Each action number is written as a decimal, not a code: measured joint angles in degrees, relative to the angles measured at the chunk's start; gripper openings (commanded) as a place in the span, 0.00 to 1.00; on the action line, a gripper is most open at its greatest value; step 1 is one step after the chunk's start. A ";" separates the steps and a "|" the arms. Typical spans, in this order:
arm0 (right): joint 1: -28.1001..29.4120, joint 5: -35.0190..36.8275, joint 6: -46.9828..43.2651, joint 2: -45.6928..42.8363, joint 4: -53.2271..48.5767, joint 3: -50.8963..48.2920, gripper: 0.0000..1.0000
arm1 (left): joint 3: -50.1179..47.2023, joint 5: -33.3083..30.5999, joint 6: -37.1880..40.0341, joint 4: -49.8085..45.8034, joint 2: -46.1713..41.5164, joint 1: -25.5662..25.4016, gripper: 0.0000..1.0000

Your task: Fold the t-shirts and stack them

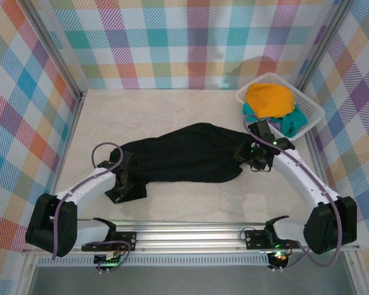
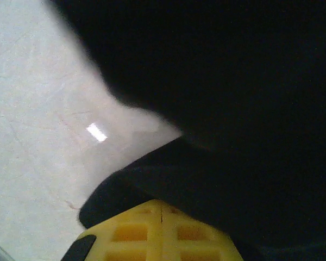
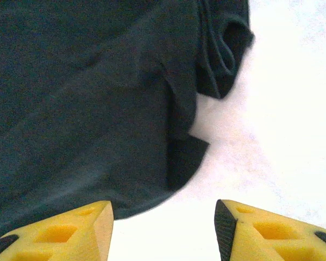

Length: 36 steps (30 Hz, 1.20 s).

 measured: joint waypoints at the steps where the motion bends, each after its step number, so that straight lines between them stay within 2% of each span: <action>1: 0.00 -0.11 1.33 -0.42 -0.13 -1.79 0.41 | 0.85 -0.50 -0.09 -0.15 -0.70 0.00 0.00; 7: -0.02 -2.75 7.34 -0.52 1.22 -10.88 0.43 | 6.73 -6.88 -1.66 -6.56 -16.22 0.02 0.00; 10: 0.00 -5.01 8.26 3.08 4.55 -11.56 0.43 | 10.78 -9.70 -2.34 -9.03 -19.82 0.28 0.00; 17: 0.00 -6.62 8.70 9.31 11.13 -11.41 0.43 | 12.44 -10.21 -2.69 -10.05 -15.78 0.35 0.00; 27: 0.00 -6.45 6.88 20.06 13.81 -5.46 0.41 | 9.35 -5.38 -1.22 -10.51 -14.49 0.39 0.00; 30: 0.00 -6.36 5.84 21.77 11.37 -3.50 0.31 | 9.11 -4.42 -0.63 -10.38 -14.49 0.39 0.00; 34: -0.02 -5.38 4.92 24.96 6.86 0.13 0.12 | 8.55 -2.91 0.57 -10.05 -14.49 0.39 0.00; 35: 0.00 -5.60 4.79 25.51 8.17 0.55 0.07 | 8.31 -2.45 0.87 -9.99 -14.49 0.39 0.04; 36: 0.00 -5.75 4.66 25.99 9.46 1.09 0.02 | 8.09 -1.88 1.44 -9.92 -14.49 0.39 0.14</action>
